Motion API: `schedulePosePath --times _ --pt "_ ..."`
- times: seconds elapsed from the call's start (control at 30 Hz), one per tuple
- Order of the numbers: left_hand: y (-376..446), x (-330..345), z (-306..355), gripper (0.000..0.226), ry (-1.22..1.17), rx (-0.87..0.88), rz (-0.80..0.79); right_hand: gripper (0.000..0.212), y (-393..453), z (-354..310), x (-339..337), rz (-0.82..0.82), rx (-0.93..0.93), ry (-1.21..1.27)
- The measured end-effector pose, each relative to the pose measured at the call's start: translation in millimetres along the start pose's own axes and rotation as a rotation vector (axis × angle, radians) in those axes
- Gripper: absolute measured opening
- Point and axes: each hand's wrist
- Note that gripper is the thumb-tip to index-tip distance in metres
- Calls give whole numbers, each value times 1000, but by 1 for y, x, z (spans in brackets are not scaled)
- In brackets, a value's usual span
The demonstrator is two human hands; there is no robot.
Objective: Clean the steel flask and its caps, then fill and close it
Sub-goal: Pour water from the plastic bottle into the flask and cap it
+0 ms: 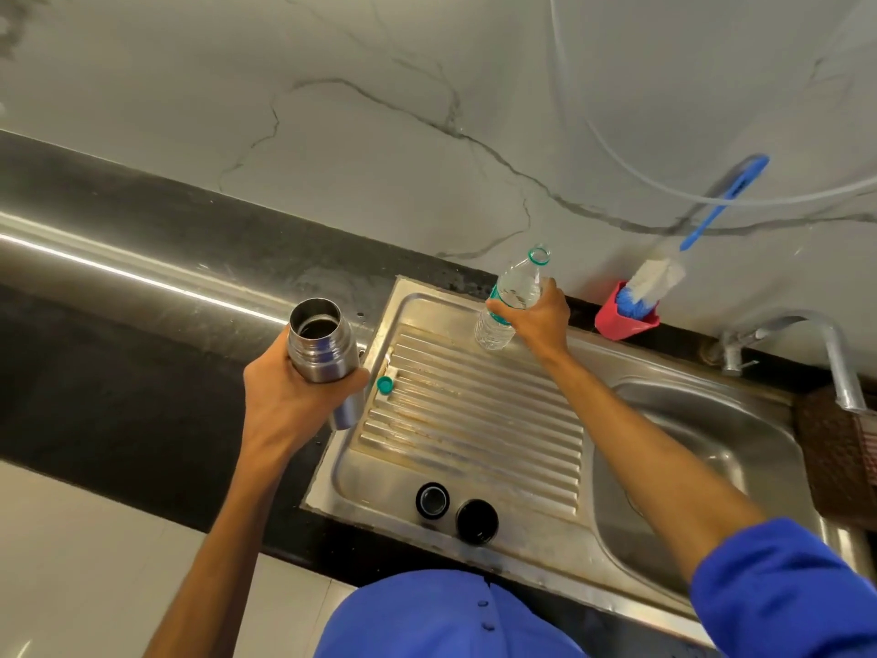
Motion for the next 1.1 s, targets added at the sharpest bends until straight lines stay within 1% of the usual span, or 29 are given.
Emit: schedulePosePath --times 0.07,0.1,0.13,0.17,0.23,0.27,0.3,0.33,0.43,0.47,0.53,0.63,0.73,0.83,1.0,1.1 --pt "-1 -2 -2 57 3 -4 1 99 -5 5 3 -81 32 -19" --pt "-1 -3 -2 57 4 -7 2 102 -8 10 5 -129 66 -20" --pt "-2 -4 -3 57 3 -12 6 98 -13 16 8 -183 97 -34" --pt "-2 -4 -4 57 1 -17 10 87 -19 23 10 -230 135 -66" --pt "-4 -5 -7 57 -4 -22 23 51 -34 29 20 -316 165 -172" --pt "-4 -6 -7 58 -9 -24 28 36 -42 29 26 -362 126 -220" --pt "-4 -7 -9 58 -13 -26 33 26 -49 26 34 -403 63 -268" --pt "-4 -8 -10 59 -14 -27 36 24 -58 19 43 -440 -25 -308" --pt "-5 -11 -14 61 -15 -40 40 37 -80 -4 74 -553 -401 -454" --pt "-6 -13 -16 61 -16 -46 42 40 -88 -12 87 -592 -501 -493" --pt "-8 -16 -19 61 -16 -57 44 44 -98 -22 111 -644 -573 -509" --pt "-13 -21 -24 60 -15 -74 50 46 -107 -29 142 -660 -561 -510" --pt "-20 -26 -30 59 -11 -89 60 39 -114 -30 159 -663 -608 -576" --pt "-24 -29 -35 58 -1 -104 68 34 -114 -24 165 -654 -627 -586" --pt "-25 -30 -38 60 7 -126 63 33 -110 -16 161 -630 -683 -545" --pt "-26 -28 -37 60 13 -128 65 29 -108 -13 160 -618 -697 -524"
Point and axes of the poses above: each hand's wrist, its own y-axis towards the middle knuckle, its own x-axis out of the palm, z = x × y
